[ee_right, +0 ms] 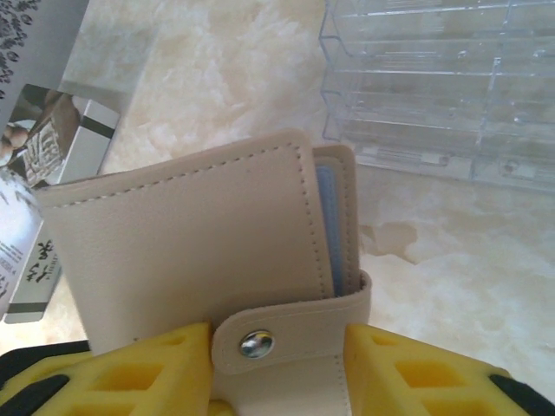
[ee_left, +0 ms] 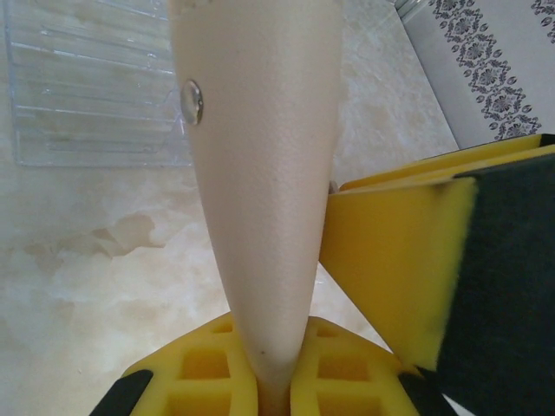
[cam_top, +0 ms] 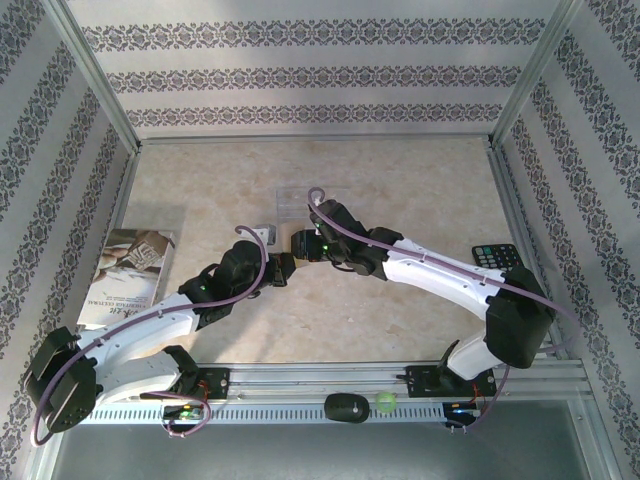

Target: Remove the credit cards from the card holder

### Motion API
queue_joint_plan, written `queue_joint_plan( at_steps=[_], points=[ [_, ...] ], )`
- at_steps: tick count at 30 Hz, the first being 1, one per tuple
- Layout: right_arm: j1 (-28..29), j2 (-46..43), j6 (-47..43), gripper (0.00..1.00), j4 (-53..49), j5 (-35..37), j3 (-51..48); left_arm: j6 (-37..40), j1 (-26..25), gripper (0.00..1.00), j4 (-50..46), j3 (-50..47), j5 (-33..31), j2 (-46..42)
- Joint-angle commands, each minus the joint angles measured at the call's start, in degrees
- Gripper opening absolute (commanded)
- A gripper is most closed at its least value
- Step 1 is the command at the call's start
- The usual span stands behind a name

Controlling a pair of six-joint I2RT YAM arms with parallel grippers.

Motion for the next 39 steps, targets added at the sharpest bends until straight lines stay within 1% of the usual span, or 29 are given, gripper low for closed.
queue_joint_plan(
  at_steps=[1,6,10,12,17,23,30,31,32,33,34,35,36,37,39],
  points=[
    [0.7,1.7,-1.3,0.37,-3.7,2.8,1.6,1.6,-0.9,0.0,2.3,0.9,-1.0,-2.6],
    [0.7,2.4,-2.3,0.22,-4.2,3.8,1.8,2.1,-0.9,0.0,2.5,1.2,-0.4,-2.8],
    [0.7,2.4,-3.1,0.09,-4.3,4.8,1.9,1.6,-1.0,0.0,2.5,0.9,-0.4,-2.7],
    [0.7,2.3,-3.8,0.0,-4.5,5.3,1.8,1.6,-1.0,0.0,2.6,0.7,-0.4,-2.8],
    [0.7,1.1,-4.9,0.0,-4.1,7.7,0.0,1.2,-0.9,0.0,2.4,0.4,-0.2,-2.8],
    [-0.1,-0.9,-5.6,0.0,-4.1,11.9,-4.5,0.4,-0.9,0.0,2.5,-0.5,-0.5,-3.3],
    [-2.4,-3.2,-4.4,0.0,-2.8,11.7,-8.7,0.4,-0.9,0.0,2.3,-1.0,-0.6,-4.1],
    [-3.6,-4.6,-4.4,0.0,-2.5,11.2,-10.1,0.2,-0.8,0.0,2.4,-1.4,-0.3,-4.1],
    [-5.5,-6.3,-6.4,0.0,0.4,6.3,-11.5,0.4,-0.8,0.0,2.4,-1.5,0.3,-4.1],
    [-6.5,-7.7,-7.6,0.02,3.4,2.8,-12.9,0.9,-0.7,0.0,2.6,-1.6,0.9,-4.3],
    [-7.1,-9.3,-8.5,0.16,5.3,0.7,-14.2,1.2,-0.7,0.0,2.9,-1.6,1.4,-4.4],
    [-7.7,-11.2,-9.4,0.32,7.8,-1.4,-15.7,1.4,-0.6,0.0,3.2,-1.8,2.1,-4.6],
    [-8.6,-13.4,-9.9,0.43,9.7,-2.9,-17.3,1.7,-0.6,0.0,3.6,-2.0,2.5,-5.0],
    [-9.3,-15.2,-10.0,0.5,10.8,-3.5,-18.6,1.8,-0.4,0.0,3.7,-2.1,2.8,-5.2],
    [-11.7,-19.3,-9.1,0.58,16.9,-9.1,-22.7,1.8,-0.1,0.0,4.3,-2.3,3.2,-5.6]
  ],
)
